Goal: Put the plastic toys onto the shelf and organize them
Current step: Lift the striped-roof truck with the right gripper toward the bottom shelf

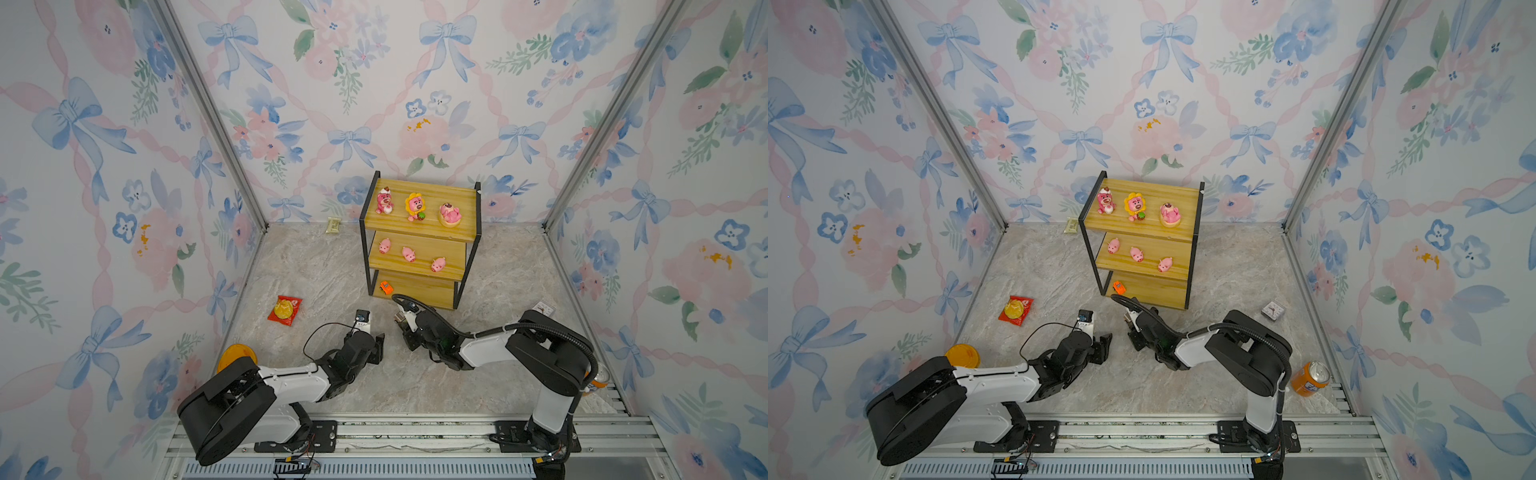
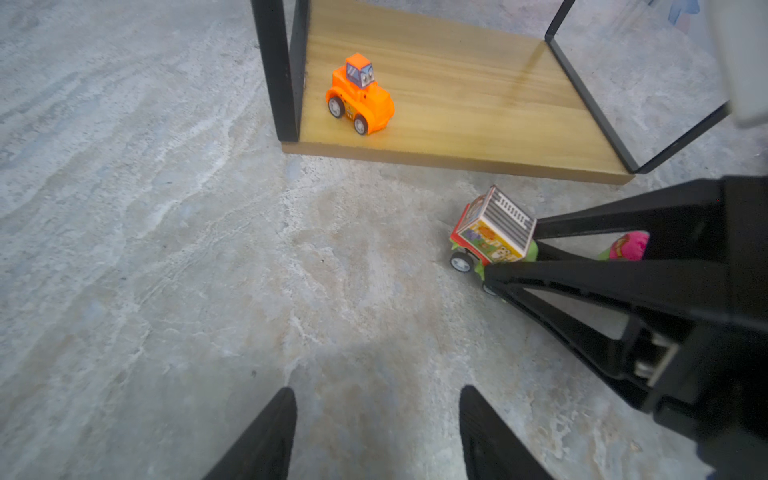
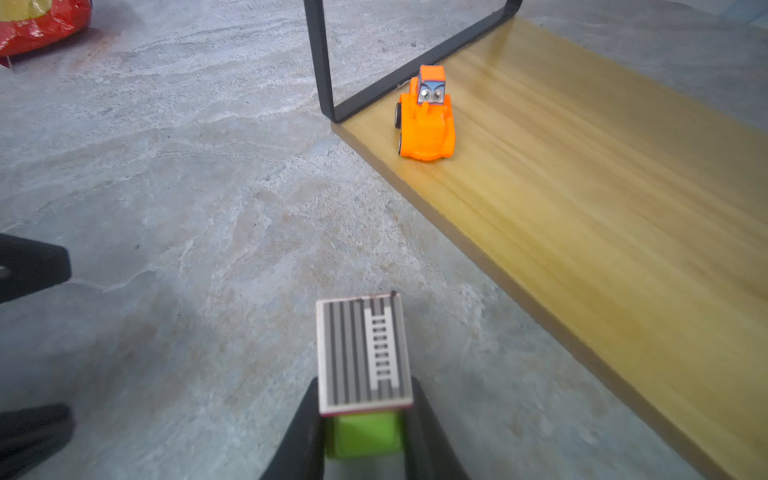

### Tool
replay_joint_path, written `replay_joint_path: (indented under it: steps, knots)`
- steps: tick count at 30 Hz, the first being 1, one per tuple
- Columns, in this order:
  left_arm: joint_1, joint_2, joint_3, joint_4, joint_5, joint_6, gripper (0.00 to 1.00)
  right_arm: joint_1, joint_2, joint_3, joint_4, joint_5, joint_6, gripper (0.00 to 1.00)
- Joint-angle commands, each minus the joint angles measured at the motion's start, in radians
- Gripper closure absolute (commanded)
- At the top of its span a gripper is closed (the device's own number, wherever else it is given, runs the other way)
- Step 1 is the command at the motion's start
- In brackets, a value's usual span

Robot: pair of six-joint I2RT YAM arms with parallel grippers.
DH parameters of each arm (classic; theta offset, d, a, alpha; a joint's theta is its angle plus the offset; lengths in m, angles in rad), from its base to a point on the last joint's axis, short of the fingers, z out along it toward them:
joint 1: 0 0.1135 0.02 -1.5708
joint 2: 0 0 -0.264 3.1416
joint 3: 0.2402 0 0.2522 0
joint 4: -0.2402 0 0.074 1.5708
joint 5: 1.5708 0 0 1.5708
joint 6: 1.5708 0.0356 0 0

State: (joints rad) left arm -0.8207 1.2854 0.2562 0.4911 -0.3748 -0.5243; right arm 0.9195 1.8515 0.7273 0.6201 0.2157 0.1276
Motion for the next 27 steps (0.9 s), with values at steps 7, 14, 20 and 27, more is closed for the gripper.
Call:
replay_joint_path:
  steps: [7,14,20,27]
  knots:
    - [0.011,-0.013,-0.022,-0.01,-0.012,0.017,0.37,0.018,0.032,0.038,0.004,0.066,0.037,0.71]
    - [0.012,-0.02,-0.027,-0.01,-0.013,0.015,0.36,0.018,0.042,0.019,0.013,0.074,0.05,0.58]
    - [0.012,-0.024,-0.03,-0.01,-0.013,0.013,0.37,0.017,0.04,-0.012,0.05,0.07,0.043,0.53]
    - [0.013,-0.011,-0.027,-0.01,-0.012,0.009,0.37,-0.008,0.053,-0.06,0.134,-0.016,0.004,0.56]
